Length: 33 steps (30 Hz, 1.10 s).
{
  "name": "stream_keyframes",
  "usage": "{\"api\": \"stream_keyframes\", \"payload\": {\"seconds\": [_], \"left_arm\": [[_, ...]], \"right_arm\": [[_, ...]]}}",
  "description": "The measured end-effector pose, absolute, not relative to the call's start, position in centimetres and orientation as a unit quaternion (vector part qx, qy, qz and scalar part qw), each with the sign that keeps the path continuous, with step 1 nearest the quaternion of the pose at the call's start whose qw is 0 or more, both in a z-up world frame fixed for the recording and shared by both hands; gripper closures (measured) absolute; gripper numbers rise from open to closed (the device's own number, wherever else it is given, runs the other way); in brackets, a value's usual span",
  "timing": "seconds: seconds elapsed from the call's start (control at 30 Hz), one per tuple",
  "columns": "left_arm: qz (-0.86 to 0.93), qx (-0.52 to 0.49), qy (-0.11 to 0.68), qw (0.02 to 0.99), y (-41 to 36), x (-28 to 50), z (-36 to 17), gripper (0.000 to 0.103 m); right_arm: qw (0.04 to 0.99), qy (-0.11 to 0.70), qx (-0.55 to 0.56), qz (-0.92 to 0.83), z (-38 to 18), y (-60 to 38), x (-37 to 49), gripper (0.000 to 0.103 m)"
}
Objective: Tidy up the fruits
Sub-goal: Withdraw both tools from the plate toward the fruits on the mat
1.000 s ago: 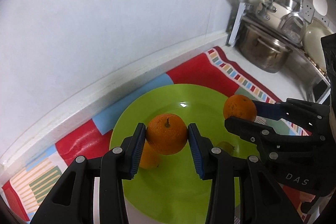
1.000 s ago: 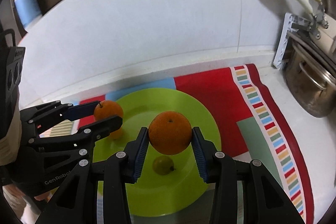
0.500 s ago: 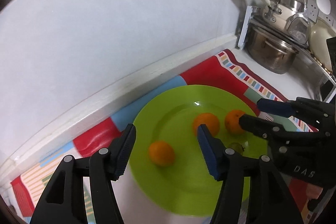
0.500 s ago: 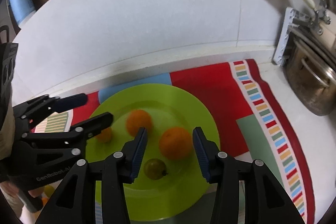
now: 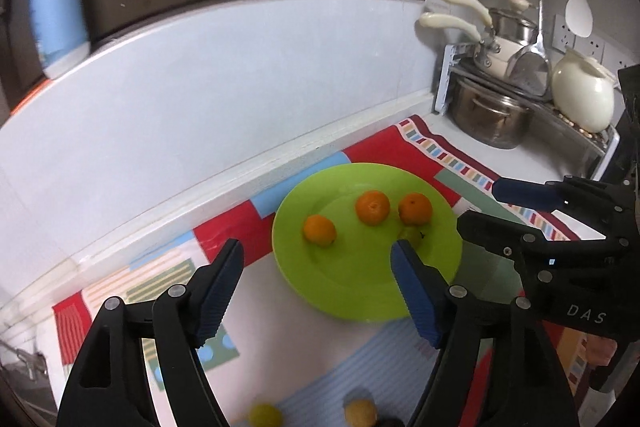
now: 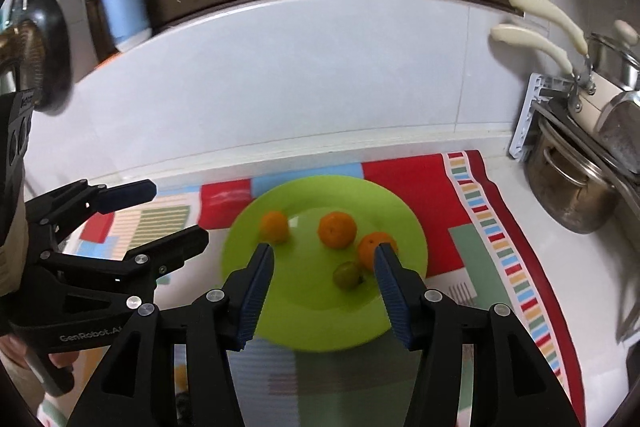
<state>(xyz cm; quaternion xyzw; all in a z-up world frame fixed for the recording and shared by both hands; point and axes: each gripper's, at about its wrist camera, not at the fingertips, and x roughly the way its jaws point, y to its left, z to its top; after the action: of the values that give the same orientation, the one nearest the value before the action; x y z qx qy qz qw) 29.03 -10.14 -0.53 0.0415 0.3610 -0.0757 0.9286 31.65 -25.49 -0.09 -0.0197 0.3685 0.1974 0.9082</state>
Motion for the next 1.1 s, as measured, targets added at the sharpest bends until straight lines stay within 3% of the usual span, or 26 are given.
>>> {"api": "stream_keyframes", "payload": {"seconds": [0.3,0.4,1.1], "left_arm": [[-0.060,0.041,0.331,0.941,-9.0,22.8,1.4,0.017],[-0.055,0.041,0.330,0.942,-8.5,20.8,1.4,0.016],[0.004,0.051,0.322,0.945,-5.2,12.1,-1.9,0.015]], "right_arm": [[0.915,0.350,-0.024,0.200,1.6,-25.0,26.3,0.050],[0.914,0.349,-0.028,0.204,1.7,-24.6,24.7,0.046],[0.916,0.346,-0.074,0.189,-0.9,-22.1,16.2,0.046]]}}
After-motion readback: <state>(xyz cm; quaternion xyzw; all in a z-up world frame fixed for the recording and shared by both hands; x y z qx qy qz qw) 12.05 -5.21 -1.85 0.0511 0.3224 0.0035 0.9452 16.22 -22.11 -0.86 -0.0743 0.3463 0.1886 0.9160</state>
